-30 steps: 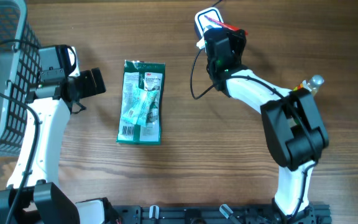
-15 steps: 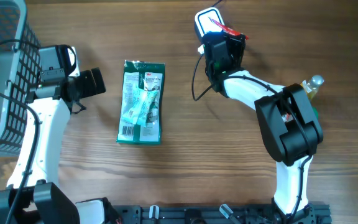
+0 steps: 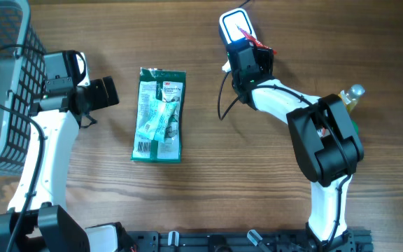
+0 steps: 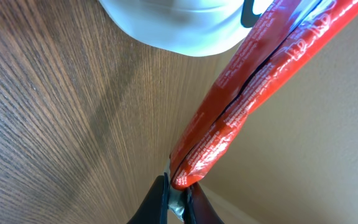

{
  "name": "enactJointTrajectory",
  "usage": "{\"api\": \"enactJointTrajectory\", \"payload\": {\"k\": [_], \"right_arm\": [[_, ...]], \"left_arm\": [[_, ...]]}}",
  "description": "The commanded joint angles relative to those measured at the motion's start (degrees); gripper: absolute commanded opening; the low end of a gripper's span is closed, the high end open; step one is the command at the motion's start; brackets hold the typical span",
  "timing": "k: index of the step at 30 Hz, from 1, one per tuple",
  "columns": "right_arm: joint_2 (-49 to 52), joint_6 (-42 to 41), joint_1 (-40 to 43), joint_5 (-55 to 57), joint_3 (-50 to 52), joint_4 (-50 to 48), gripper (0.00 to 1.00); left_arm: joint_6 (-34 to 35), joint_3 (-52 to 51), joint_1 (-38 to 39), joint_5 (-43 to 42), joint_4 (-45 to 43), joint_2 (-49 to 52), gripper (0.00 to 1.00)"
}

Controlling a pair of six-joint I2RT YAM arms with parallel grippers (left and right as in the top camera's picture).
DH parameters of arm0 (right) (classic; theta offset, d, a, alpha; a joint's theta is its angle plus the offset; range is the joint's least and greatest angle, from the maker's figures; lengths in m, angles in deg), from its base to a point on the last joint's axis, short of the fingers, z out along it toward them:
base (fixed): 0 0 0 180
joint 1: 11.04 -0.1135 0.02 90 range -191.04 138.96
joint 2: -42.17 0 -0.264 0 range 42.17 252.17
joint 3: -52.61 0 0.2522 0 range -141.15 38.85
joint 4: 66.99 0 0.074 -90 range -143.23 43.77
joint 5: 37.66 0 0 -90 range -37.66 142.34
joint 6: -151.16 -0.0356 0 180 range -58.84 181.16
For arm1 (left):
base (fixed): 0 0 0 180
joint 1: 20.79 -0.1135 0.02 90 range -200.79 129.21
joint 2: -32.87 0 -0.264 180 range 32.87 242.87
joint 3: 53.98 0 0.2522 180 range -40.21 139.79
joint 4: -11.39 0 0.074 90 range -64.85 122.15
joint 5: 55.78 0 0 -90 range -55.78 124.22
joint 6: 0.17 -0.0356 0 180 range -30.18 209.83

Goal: Scan the item barcode
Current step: 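Hold the snack stick in front of the white scanner, then carry the snack stick back right toward the jar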

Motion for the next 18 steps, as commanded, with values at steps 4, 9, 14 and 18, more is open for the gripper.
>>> {"api": "enactJointTrajectory", "payload": {"k": [4, 9, 14, 18], "right_arm": [[-4.3, -10.4, -0.3, -4.4, -0.9, 1.0, 0.04], [-14.0, -22.9, -0.1, -13.7, -0.9, 10.1, 0.04], [-24.1, -44.4, 1.2, -21.6, -0.9, 25.5, 0.04], [-29.0, -61.8, 4.9, -38.4, -0.9, 44.9, 0.04]], "left_arm": [[-0.9, 0.3, -0.2, 0.5, -0.1, 0.2, 1.0], [-0.9, 0.3, -0.2, 0.5, -0.1, 0.2, 1.0], [-0.9, 0.3, -0.2, 0.5, -0.1, 0.2, 1.0], [-0.9, 0.3, -0.2, 0.5, -0.1, 0.2, 1.0]]}}
